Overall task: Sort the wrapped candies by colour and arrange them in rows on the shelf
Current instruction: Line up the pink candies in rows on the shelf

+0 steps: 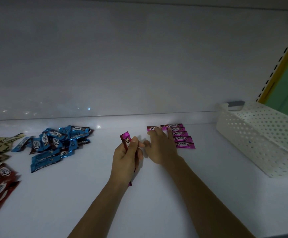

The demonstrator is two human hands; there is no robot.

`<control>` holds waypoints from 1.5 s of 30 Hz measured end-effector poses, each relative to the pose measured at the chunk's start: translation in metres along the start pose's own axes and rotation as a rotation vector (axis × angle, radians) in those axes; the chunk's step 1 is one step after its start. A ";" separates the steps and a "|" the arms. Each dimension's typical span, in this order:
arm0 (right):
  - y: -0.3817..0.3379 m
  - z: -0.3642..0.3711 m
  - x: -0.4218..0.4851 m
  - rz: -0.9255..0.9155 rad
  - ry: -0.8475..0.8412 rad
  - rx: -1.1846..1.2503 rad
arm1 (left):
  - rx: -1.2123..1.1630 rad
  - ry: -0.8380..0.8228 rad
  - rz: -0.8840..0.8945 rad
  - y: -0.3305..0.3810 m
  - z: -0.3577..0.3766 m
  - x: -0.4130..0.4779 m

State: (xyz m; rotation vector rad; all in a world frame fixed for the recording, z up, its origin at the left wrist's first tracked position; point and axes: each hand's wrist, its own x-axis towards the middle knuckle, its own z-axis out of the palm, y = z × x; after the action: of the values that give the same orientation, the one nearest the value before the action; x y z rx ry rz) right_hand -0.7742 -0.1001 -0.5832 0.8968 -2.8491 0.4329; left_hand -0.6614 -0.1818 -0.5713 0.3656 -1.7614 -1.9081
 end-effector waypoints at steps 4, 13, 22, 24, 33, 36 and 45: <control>0.001 0.001 0.000 -0.003 0.021 0.003 | -0.008 -0.002 -0.008 -0.002 0.000 0.001; 0.001 -0.001 0.000 -0.100 0.185 0.130 | -0.001 0.011 -0.028 -0.002 -0.002 0.003; -0.034 -0.035 -0.042 -0.106 0.108 0.921 | -0.095 0.018 -0.037 0.007 -0.003 0.002; -0.030 -0.026 -0.053 -0.111 0.089 0.972 | -0.018 -0.068 0.031 0.005 -0.003 -0.001; -0.015 -0.041 -0.052 0.124 0.049 1.449 | 0.205 -0.201 0.123 -0.002 -0.001 -0.001; -0.012 -0.038 -0.049 0.212 0.037 1.525 | 0.067 -0.142 0.054 0.001 -0.002 -0.001; 0.002 -0.036 -0.047 0.354 0.208 0.992 | -0.049 0.059 0.032 0.003 -0.003 -0.001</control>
State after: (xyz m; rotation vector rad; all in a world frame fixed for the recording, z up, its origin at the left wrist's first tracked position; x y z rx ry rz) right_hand -0.7357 -0.0625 -0.5592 0.3529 -2.4976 1.9321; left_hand -0.6588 -0.1838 -0.5692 0.3699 -1.6701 -1.8949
